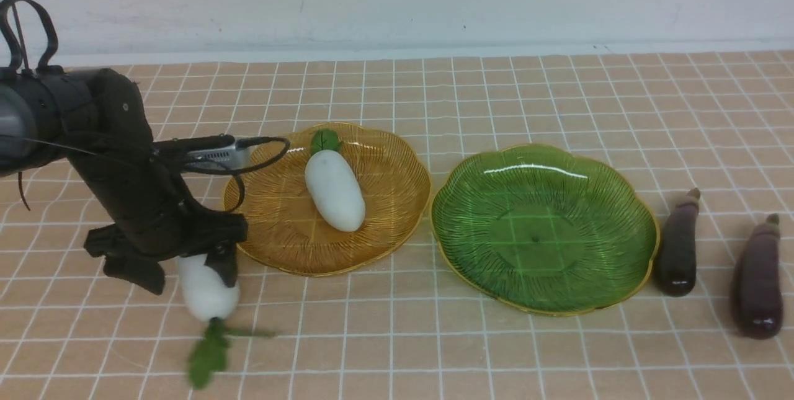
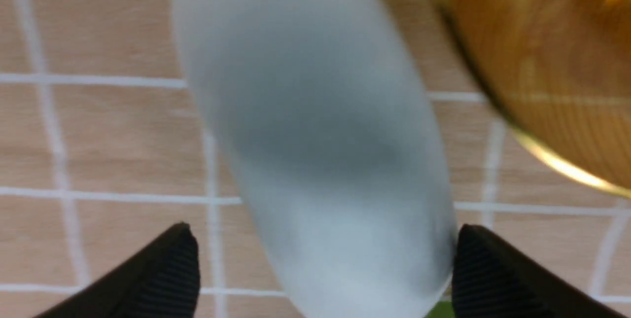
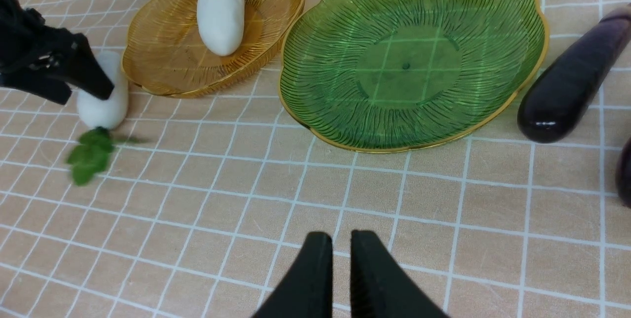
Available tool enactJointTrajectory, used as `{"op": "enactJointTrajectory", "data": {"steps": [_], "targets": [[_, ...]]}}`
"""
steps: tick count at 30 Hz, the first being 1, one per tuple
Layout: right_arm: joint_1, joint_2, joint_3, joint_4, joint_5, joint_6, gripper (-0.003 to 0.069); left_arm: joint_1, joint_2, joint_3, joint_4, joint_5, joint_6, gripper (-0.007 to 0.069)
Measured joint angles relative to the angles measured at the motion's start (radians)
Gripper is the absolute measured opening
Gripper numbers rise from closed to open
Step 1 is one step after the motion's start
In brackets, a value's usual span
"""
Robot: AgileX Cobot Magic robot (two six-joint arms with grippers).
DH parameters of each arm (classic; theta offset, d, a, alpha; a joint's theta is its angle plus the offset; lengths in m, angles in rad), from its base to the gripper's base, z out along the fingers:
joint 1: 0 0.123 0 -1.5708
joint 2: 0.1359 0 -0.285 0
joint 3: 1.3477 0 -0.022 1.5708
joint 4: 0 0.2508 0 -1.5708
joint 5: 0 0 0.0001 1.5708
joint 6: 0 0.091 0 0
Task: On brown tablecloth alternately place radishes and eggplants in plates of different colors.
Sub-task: 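Pick up the white radish and place it in the left plate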
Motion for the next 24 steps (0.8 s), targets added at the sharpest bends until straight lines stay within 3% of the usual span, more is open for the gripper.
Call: {"op": "enactJointTrajectory", "data": {"steps": [8, 24], "targets": [[0.0, 0.0, 0.0, 0.0, -0.001, 0.0, 0.0047, 0.0, 0.0, -0.011, 0.192, 0.091, -0.065, 0.0594], [0.0, 0.0, 0.0, 0.0, -0.001, -0.001, 0.0047, 0.0, 0.02, -0.023, 0.169, 0.004, -0.051, 0.0594]]}}
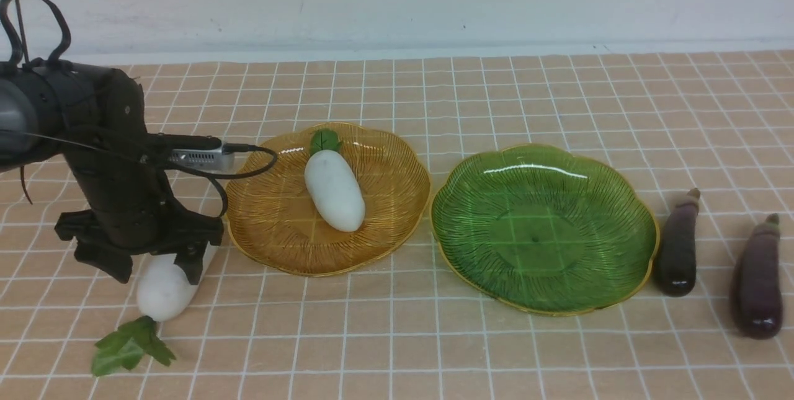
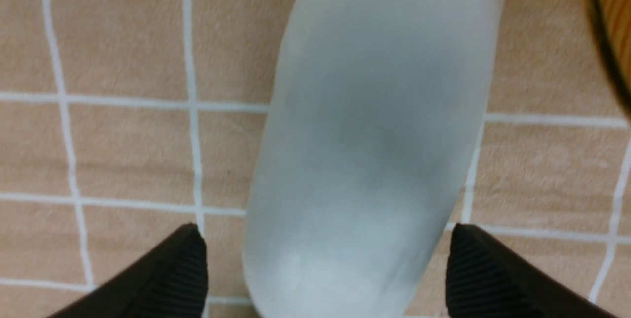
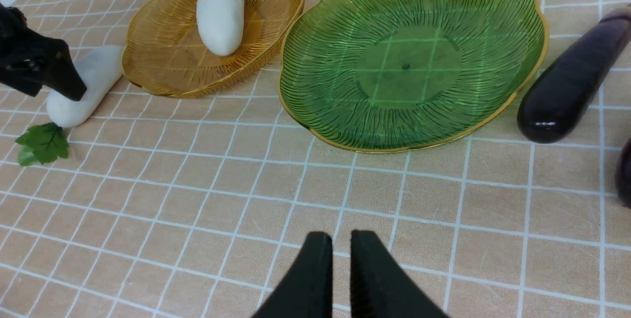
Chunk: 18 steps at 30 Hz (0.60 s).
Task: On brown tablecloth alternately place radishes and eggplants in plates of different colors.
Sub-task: 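Pick up the white radish and place it in the left plate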
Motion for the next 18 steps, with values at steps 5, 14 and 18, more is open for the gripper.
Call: {"op": "enactJointTrajectory", "data": {"steps": [5, 14, 18], "targets": [[0.0, 0.0, 0.0, 0.0, 0.0, 0.0, 0.0047, 0.0, 0.038, -0.001, -0.017, -0.022, 0.0, 0.0594], [0.0, 0.0, 0.0, 0.0, 0.0, -0.001, 0.0047, 0.0, 0.078, -0.024, -0.014, 0.014, 0.0, 0.0437], [0.0, 0.0, 0.0, 0.0, 0.0, -0.001, 0.0047, 0.0, 0.055, -0.097, -0.017, 0.098, 0.0, 0.0395]]}}
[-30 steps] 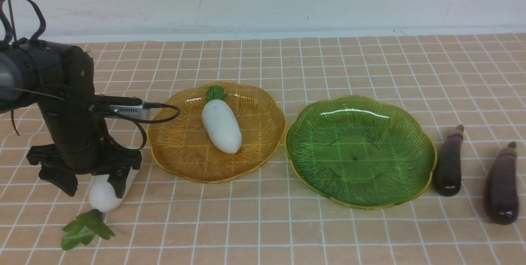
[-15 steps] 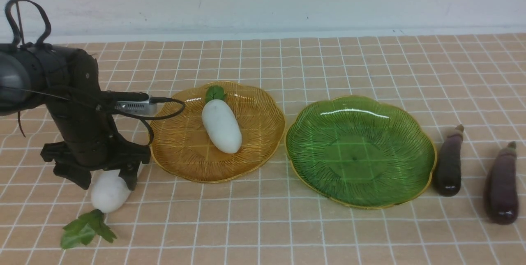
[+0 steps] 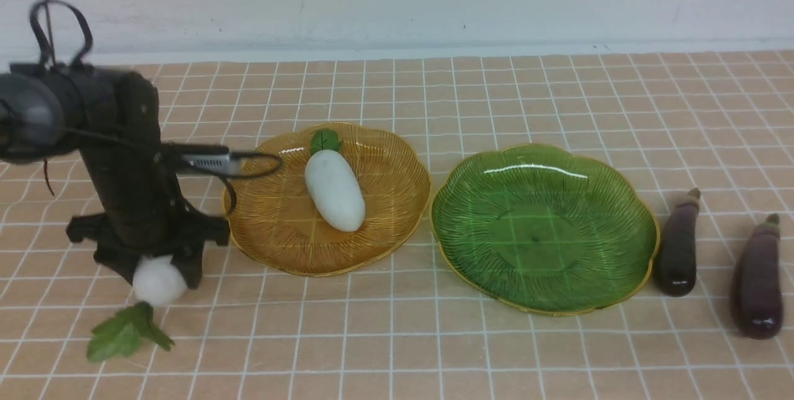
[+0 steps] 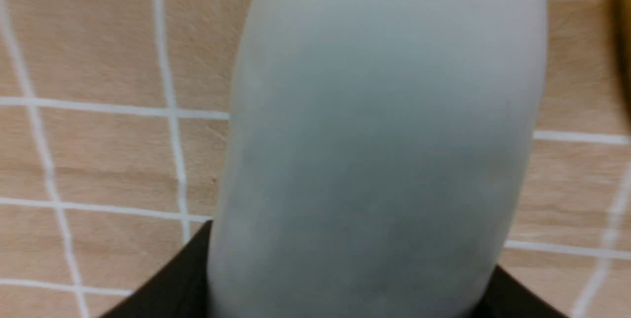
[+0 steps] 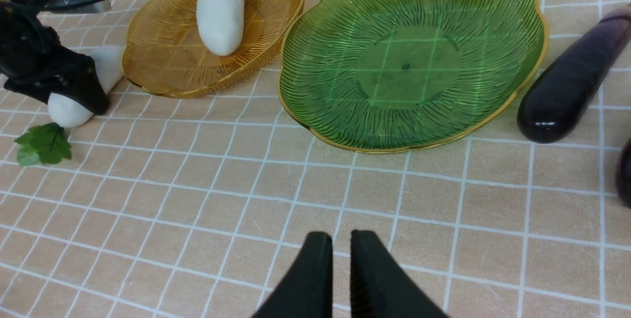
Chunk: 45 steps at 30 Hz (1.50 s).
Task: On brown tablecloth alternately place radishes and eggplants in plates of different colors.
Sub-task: 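Pick up the white radish and place it in the left plate, then put the eggplants into the green plate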
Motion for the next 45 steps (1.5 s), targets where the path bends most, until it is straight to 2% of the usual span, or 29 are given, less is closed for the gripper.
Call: {"op": "enactJointTrajectory", "data": {"steps": [3, 6, 10, 14, 19, 28, 35, 37, 39, 41, 42, 45], "targets": [[0.0, 0.0, 0.0, 0.004, 0.0, 0.0, 0.0047, 0.0, -0.045, -0.071, -0.051, 0.031, 0.0, 0.0395], [0.0, 0.0, 0.0, 0.032, -0.006, -0.008, 0.0047, 0.0, -0.096, -0.13, -0.188, 0.017, 0.002, 0.0395], [0.0, 0.0, 0.0, 0.039, -0.031, -0.018, 0.0047, -0.003, -0.101, -0.147, -0.409, -0.13, 0.055, 0.0395], [0.0, 0.0, 0.0, 0.051, -0.055, -0.018, 0.0047, -0.005, -0.061, -0.148, -0.5, -0.217, 0.081, 0.0395], [0.0, 0.0, 0.0, 0.055, -0.074, -0.018, 0.0047, -0.017, -0.005, -0.148, -0.513, -0.252, 0.099, 0.0407], [0.0, 0.04, -0.006, 0.054, -0.074, -0.018, 0.0047, -0.038, 0.056, -0.148, -0.416, -0.252, 0.108, 0.0512], [0.0, 0.276, -0.159, -0.055, -0.051, -0.015, 0.0047, -0.038, 0.054, -0.186, -0.37, -0.124, 0.14, 0.0526], [-0.006, 0.375, -0.244, -0.142, -0.004, 0.022, 0.0047, -0.038, 0.046, -0.235, -0.349, -0.04, 0.177, 0.0447], [-0.039, 0.496, -0.331, -0.222, 0.047, 0.052, 0.0047, -0.038, 0.012, -0.281, -0.295, 0.062, 0.21, 0.0288], [-0.087, 0.606, -0.399, -0.246, 0.082, 0.055, 0.0047, -0.038, -0.043, -0.298, -0.245, 0.123, 0.237, 0.0127], [-0.118, 0.672, -0.435, -0.24, 0.098, 0.055, 0.0047, -0.038, -0.08, -0.298, -0.219, 0.144, 0.249, 0.0074], [-0.174, 0.823, -0.508, -0.194, 0.114, 0.055, 0.0047, -0.038, -0.209, -0.272, -0.162, 0.17, 0.263, 0.0011]]}}
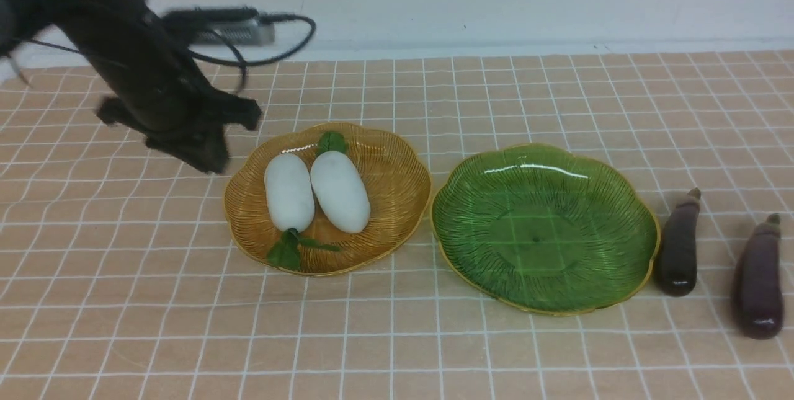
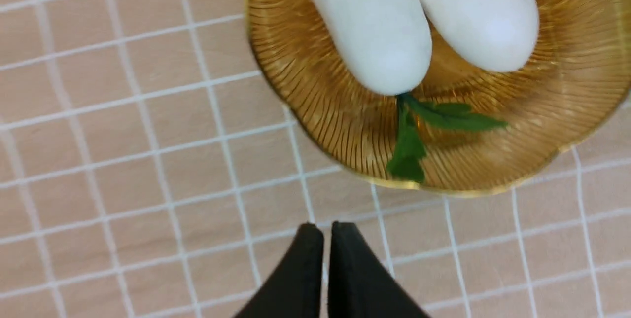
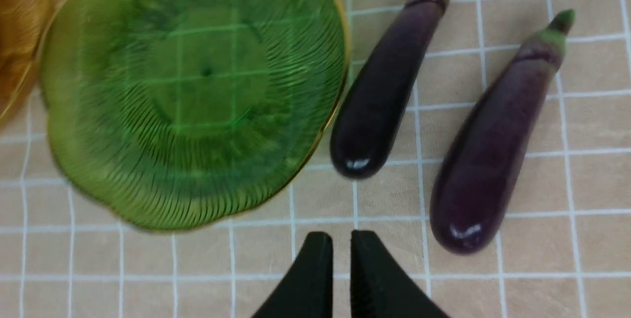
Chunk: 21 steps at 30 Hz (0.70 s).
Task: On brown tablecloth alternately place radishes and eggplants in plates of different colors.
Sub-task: 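Put the eggplants into the green plate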
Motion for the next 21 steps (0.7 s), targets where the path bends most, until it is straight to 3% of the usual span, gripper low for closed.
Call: {"op": "enactJointTrajectory", "data": {"steps": [4, 7, 14, 21], "targets": [[-0.006, 0.164, -0.032, 0.039, -0.062, 0.0, 0.0069, 0.0, -0.256, 0.158, -0.006, -0.014, 0.004, -0.0003], [-0.006, 0.27, -0.031, 0.032, -0.183, 0.0, 0.0142, 0.0, -0.42, 0.297, -0.026, -0.059, 0.017, -0.0003], [-0.006, 0.44, -0.039, -0.003, -0.439, 0.001, 0.0395, -0.002, -0.598, 0.471, -0.031, -0.07, 0.057, -0.0003], [-0.006, 0.577, -0.088, -0.006, -0.511, 0.009, 0.0527, -0.002, -0.65, 0.554, -0.029, -0.07, 0.061, -0.0003]]}}
